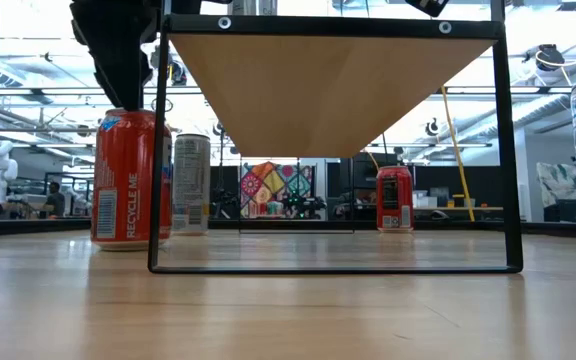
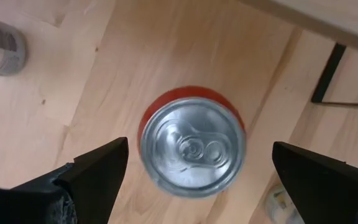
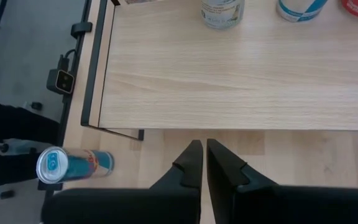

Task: Place canned beverage on shelf
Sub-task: Put the left orange soda can on the shelf aligned with the other orange soda can

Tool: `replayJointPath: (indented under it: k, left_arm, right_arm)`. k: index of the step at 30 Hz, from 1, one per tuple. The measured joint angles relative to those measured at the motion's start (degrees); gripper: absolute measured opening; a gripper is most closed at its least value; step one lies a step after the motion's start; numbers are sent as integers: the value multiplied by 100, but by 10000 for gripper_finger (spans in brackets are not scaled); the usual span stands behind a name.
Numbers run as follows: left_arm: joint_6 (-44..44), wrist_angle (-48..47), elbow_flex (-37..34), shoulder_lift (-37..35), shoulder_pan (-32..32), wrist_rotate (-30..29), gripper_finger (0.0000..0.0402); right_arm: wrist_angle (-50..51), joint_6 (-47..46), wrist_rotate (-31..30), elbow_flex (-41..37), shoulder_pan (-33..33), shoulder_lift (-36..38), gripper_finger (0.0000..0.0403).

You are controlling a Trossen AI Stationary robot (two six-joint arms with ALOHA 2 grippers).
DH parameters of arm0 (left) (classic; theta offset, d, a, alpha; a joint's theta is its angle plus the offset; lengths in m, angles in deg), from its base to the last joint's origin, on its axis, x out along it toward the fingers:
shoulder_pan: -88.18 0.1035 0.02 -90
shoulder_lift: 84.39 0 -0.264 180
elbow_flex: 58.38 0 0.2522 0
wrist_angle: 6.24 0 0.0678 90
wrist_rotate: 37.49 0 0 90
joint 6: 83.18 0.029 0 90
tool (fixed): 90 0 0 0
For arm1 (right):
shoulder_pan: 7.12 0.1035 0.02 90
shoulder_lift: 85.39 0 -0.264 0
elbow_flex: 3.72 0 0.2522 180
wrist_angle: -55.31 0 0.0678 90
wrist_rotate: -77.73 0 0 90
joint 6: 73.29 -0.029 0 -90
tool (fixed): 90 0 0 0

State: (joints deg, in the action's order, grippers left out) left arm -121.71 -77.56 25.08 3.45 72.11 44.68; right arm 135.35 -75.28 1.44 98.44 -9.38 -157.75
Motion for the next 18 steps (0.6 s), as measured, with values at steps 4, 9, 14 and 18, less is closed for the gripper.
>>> replayJointPath:
  k: [4, 9, 14, 18]
  left_arm:
    - [-10, 28, 0, 116, 56, 4, 400]
    - [-15, 99, 0, 283, 101, 112, 400]
    - [-14, 167, 0, 471, 74, 177, 400]
    - [-54, 182, 0, 478, 18, 185, 397]
  right_arm:
    - [0, 96, 2, 0, 0, 0, 0]
    - [0, 164, 4, 0, 0, 0, 0]
    - [14, 185, 4, 0, 0, 0, 0]
    - [48, 216, 7, 0, 0, 0, 0]
